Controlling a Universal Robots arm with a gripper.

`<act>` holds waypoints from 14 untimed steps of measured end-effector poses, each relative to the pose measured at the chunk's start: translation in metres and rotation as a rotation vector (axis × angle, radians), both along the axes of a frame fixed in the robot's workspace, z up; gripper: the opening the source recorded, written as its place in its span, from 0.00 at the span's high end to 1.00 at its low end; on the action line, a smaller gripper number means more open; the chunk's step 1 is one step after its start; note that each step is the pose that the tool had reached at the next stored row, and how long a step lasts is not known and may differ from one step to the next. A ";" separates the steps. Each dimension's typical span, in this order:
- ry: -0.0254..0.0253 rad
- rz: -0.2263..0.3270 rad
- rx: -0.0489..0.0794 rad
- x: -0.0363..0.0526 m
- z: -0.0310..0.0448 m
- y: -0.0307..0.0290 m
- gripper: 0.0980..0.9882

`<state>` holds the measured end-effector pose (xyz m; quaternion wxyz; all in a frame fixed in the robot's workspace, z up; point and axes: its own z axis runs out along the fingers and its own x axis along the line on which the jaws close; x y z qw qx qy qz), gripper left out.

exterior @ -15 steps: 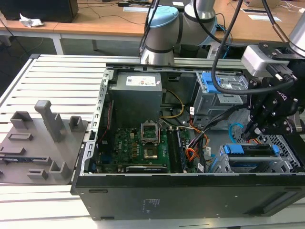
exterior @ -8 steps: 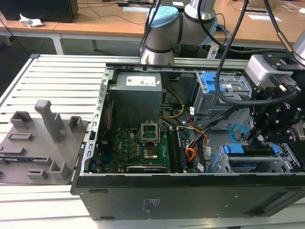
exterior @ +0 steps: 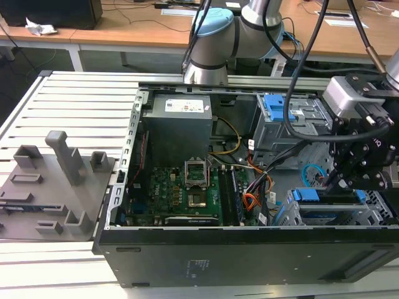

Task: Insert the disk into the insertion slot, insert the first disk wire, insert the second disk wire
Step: 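Insert the second disk wire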

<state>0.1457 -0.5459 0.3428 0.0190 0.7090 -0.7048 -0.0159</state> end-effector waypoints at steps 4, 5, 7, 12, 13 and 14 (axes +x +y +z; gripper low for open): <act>0.0000 -0.001 0.000 0.0011 -0.0017 -0.0019 0.93; 0.0000 -0.001 0.000 0.0012 -0.0021 -0.0021 0.93; -0.0002 -0.001 -0.001 0.0013 -0.0045 -0.0021 0.93; 0.0000 -0.001 0.001 0.0013 -0.0066 -0.0021 0.84; 0.0000 -0.001 0.000 0.0013 -0.0065 -0.0020 0.84; 0.0000 -0.001 0.000 0.0013 -0.0064 -0.0021 0.84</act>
